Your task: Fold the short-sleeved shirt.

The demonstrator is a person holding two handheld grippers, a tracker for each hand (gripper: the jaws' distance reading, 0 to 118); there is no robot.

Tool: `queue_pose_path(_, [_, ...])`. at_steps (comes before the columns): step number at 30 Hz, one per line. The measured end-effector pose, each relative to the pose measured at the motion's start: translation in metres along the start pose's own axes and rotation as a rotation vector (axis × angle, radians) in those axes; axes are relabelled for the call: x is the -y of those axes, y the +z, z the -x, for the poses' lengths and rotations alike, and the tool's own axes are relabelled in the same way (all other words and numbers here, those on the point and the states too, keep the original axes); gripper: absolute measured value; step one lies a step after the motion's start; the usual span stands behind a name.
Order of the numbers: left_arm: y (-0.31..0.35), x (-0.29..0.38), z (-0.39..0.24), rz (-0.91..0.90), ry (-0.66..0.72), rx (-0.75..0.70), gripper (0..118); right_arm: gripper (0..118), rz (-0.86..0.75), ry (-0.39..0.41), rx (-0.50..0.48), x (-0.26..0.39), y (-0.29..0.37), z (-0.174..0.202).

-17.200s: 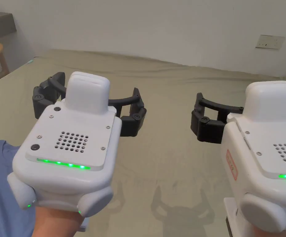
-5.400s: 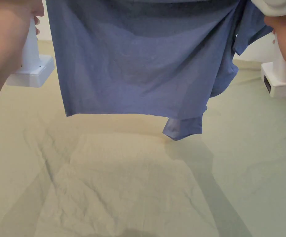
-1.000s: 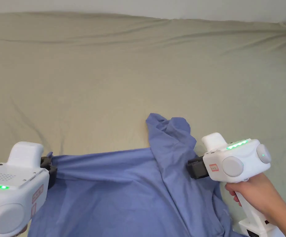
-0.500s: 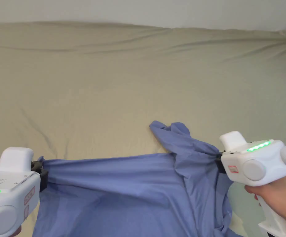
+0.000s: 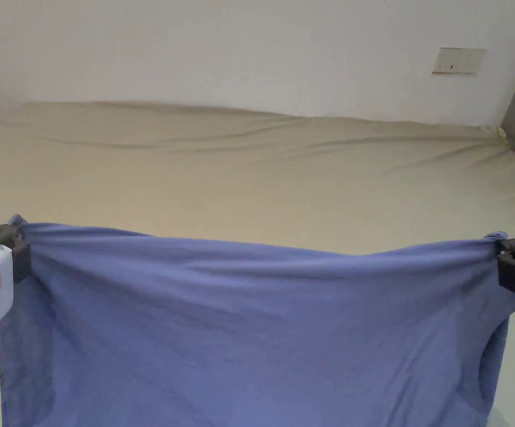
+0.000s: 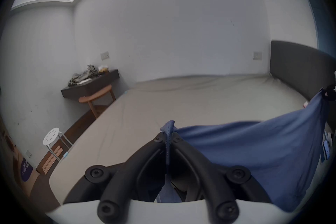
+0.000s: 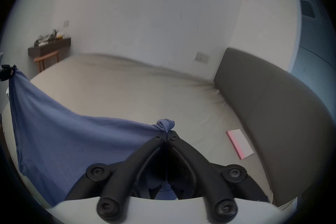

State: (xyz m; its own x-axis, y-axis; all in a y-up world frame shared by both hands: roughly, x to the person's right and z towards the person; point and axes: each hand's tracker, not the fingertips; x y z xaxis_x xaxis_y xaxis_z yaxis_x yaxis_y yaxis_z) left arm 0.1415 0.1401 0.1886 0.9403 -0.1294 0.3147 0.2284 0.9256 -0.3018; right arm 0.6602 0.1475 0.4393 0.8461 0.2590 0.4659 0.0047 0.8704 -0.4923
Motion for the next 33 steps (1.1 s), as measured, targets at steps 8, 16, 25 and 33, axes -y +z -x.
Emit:
queue_pose_path(8, [0.081, -0.064, 0.022, -0.219, -0.009, -0.047, 0, 1, -0.276, -0.003, 0.074, -0.064, 0.109, -0.015])
queue_pose_path(16, [0.145, -0.127, 0.047, -0.382, 0.031, -0.070, 0, 1, -0.445, 0.000, 0.151, -0.120, 0.189, -0.030])
queue_pose_path(25, [0.173, -0.208, 0.050, -0.526, 0.042, -0.066, 0, 1, -0.561, 0.023, 0.256, -0.188, 0.220, -0.049])
queue_pose_path(33, [0.137, -0.277, 0.046, -0.542, 0.040, -0.045, 0, 1, -0.580, 0.059, 0.323, -0.241, 0.199, -0.063])
